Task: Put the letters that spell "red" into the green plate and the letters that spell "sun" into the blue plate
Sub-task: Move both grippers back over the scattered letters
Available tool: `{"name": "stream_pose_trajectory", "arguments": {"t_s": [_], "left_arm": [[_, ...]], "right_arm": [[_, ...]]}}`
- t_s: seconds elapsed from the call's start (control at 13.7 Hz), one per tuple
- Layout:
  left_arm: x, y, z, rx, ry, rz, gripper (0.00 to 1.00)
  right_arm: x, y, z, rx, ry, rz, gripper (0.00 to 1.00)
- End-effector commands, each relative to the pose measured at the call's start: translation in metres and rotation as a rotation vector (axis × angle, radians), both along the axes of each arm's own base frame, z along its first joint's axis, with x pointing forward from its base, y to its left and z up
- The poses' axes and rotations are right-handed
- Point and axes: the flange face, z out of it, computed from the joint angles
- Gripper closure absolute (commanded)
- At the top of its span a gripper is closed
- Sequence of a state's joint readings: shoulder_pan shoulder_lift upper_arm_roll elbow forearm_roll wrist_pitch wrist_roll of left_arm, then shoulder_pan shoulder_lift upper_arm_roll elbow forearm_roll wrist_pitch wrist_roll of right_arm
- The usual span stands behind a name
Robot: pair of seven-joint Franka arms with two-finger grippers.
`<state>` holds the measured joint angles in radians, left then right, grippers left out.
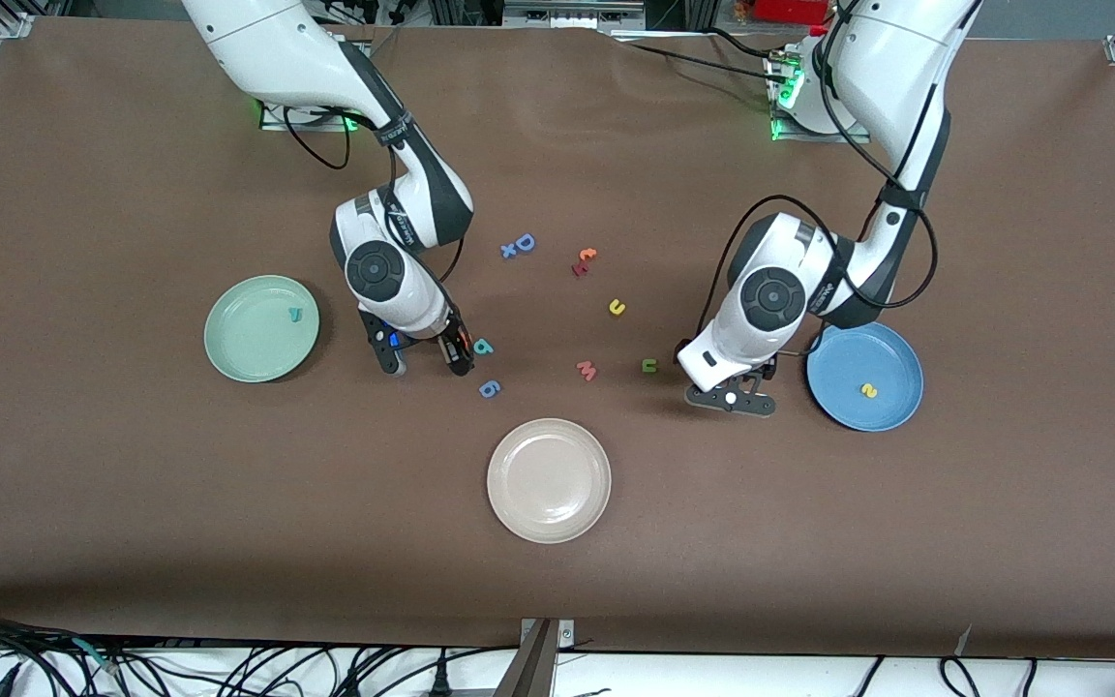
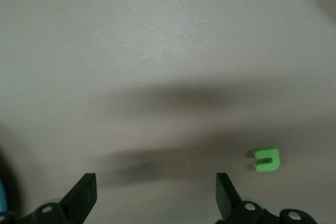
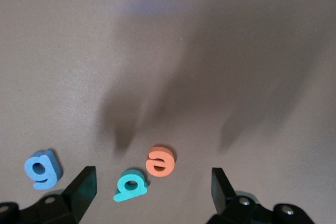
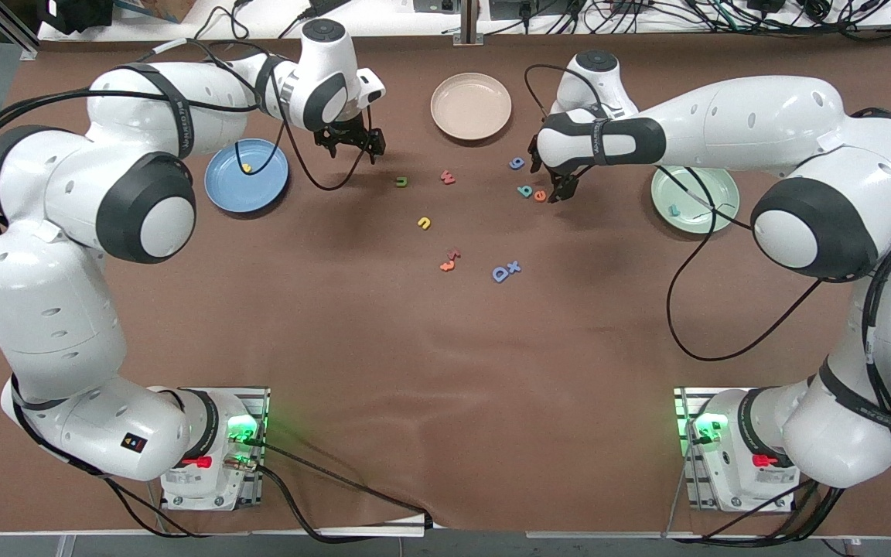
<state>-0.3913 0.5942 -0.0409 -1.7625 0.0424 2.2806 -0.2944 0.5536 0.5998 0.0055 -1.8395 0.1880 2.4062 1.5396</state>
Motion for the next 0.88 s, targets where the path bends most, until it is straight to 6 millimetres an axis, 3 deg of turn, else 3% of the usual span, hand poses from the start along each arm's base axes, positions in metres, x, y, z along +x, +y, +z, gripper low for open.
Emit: {"name": "stream_pose_trajectory", "arguments": {"t_s": [0.0, 0.37, 0.66, 0.8], "left_arm": [[0.008, -0.016, -0.008, 0.004, -0.032, -0.003, 0.0], [-0.006, -0.053, -0.017, -0.029, -0.057, 0.079, 0.0], [-0.014, -0.069, -0.017, -0.033, -0.068, 0.087, 0.0], [-0.021, -0.081, -0.026, -0.042, -0.078, 0.072, 0.0]], "right_arm": [[0.003, 0.006, -0.012, 0.011, -0.007, -0.029, 0.04], [0.003, 0.005, -0.022, 0.001, -0.016, -0.025, 0.12], [0.001, 0.007, -0.022, 0.003, -0.015, -0.023, 0.12], [-0.001, 0.009, -0.026, -0.002, -0.011, -0.016, 0.21]]}}
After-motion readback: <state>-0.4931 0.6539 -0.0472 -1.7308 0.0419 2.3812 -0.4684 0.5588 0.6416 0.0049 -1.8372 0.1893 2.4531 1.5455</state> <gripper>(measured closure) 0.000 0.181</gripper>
